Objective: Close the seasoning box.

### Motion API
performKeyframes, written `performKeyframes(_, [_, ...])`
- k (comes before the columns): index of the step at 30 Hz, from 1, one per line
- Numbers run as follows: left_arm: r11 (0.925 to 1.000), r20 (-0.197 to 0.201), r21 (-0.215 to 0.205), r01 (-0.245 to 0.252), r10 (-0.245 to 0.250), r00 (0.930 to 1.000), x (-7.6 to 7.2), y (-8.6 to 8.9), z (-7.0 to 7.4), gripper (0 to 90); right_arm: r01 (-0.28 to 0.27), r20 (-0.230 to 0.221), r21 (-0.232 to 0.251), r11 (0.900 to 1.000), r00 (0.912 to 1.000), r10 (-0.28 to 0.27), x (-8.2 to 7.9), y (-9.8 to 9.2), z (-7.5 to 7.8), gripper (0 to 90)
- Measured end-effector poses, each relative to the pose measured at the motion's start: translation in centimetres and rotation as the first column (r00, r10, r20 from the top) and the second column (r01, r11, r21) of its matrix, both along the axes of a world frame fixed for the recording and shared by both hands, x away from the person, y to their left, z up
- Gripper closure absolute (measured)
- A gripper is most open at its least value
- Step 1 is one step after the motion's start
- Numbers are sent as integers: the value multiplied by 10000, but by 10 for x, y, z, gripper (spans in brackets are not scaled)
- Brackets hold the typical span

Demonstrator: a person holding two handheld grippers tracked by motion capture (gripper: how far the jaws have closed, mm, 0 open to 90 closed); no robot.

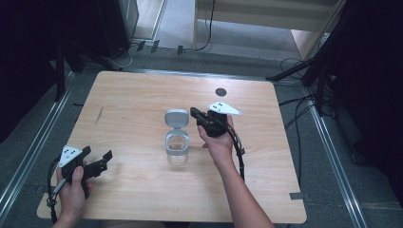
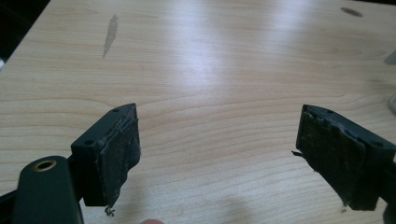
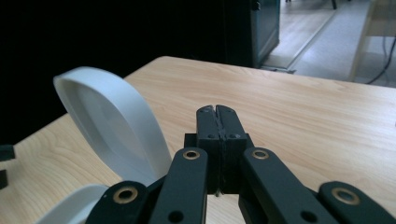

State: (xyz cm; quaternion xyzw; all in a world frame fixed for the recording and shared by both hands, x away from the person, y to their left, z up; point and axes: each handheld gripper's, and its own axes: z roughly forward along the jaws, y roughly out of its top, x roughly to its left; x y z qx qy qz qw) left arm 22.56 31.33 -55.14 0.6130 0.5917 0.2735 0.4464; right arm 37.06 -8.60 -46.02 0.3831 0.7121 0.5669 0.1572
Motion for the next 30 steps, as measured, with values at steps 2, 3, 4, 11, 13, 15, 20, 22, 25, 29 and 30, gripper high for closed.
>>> performKeyframes(2, [9998,14,-195,-38,38,10000,0,2,0,136,-83,15,30,10000,10000,83,2,0,1,900])
performKeyframes(3, [9996,-13,-273,-57,57,10000,0,3,0,136,-230,-95,168,9996,9997,231,5,2,4,900])
performKeyframes(4, [9996,-26,-275,-23,22,10000,0,3,0,137,-302,-91,219,9993,9995,304,7,2,5,900])
performKeyframes(11, [9996,-40,-262,96,-97,9999,1,2,0,137,-1070,-115,113,9942,9942,1071,-10,7,9,900])
performKeyframes(13, [9997,-56,-234,77,-79,10000,2,2,0,137,-1184,100,-300,9925,9929,1188,-30,6,9,900])
performKeyframes(15, [9997,-45,-221,76,-77,10000,3,2,0,137,-1107,177,-399,9931,9936,1115,-34,5,10,894])
performKeyframes(20, [9999,11,-167,40,-40,10000,2,1,0,137,-93,379,-509,9987,9992,112,-39,-14,12,713])
performKeyframes(22, [9997,5,-253,59,-59,10000,2,2,0,137,744,465,-690,9948,9964,-713,-36,-30,12,420])
performKeyframes(25, [9998,-8,-214,62,-62,10000,2,2,0,137,1331,575,-930,9867,9901,-1281,-36,-40,10,344])
performKeyframes(29, [9999,-12,-48,148,-148,9999,2,0,0,137,1869,380,-1075,9765,9822,-1838,-41,-65,4,218])
performKeyframes(30, [9999,-9,-29,149,-149,9999,2,0,0,137,1977,376,-1064,9745,9801,-1947,-42,-70,2,215])
